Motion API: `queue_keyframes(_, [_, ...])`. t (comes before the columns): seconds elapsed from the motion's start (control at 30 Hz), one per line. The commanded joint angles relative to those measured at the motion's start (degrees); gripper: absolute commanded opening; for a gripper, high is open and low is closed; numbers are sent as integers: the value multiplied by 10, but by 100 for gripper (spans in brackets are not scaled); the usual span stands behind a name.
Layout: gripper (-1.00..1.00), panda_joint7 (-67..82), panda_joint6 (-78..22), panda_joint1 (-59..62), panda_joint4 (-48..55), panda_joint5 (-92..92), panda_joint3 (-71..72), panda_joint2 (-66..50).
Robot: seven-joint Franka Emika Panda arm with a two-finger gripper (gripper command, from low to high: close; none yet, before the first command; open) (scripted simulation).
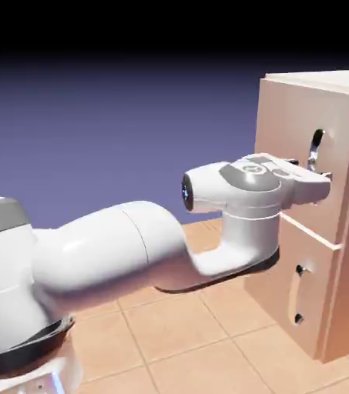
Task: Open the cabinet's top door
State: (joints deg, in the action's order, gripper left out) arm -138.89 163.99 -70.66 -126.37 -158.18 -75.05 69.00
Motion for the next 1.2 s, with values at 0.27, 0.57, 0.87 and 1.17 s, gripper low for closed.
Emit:
queue_keyframes(0.27, [-100,-87,-123,114,-126,-1,77,-44])
queue_keyframes(0.57, [-100,-271,-97,207,-131,-45,147,-176])
queue_keyframes(0.87, [-100,-269,-209,380,-255,104,331,-196])
queue_keyframes(1.17, [-100,-266,-278,511,-325,263,517,-193])
